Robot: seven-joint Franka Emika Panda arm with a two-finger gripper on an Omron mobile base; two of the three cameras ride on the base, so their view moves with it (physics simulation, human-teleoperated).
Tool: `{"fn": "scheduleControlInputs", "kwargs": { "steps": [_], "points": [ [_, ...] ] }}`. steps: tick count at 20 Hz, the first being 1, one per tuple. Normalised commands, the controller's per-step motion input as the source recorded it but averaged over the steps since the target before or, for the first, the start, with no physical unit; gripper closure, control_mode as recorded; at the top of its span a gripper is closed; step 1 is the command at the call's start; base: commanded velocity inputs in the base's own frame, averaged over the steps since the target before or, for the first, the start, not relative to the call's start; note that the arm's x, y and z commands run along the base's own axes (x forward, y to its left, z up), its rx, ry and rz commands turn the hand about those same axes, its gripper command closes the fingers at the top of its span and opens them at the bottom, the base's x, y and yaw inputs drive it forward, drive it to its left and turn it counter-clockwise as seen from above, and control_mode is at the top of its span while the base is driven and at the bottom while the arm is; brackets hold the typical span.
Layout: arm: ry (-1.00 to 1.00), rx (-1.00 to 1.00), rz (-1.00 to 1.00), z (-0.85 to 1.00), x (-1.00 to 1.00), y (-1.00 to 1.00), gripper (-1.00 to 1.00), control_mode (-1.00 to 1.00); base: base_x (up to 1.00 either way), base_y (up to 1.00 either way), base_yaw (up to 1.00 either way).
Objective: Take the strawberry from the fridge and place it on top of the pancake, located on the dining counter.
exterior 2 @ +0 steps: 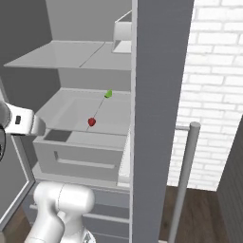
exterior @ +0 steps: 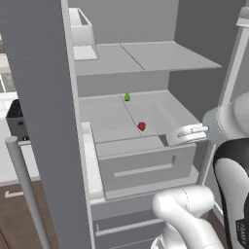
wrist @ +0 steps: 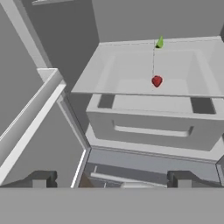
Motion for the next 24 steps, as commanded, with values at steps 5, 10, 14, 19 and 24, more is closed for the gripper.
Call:
{"fn": "scheduleControlInputs", "kwargs": {
  "steps": [5,10,14,19,24],
  "points": [
    [0.02,0.00,0.00,-0.03,0.66,-0.08,-1.00,-1.00,0.00,0.00,0.00],
    [0.01,0.00,-0.02,-0.23,0.29,-0.09,-1.00,-1.00,0.00,0.00,0.00],
    [0.00,0.00,-0.01,-0.36,0.17,-0.22,-1.00,-1.00,0.00,0.00,0.00],
    [0.04,0.00,-0.02,-0.30,0.27,-0.23,-1.00,-1.00,0.00,0.00,0.00],
    [0.07,0.00,-0.02,-0.05,0.39,-0.12,-1.00,-1.00,0.00,0.00,0.00]
  ]
}}
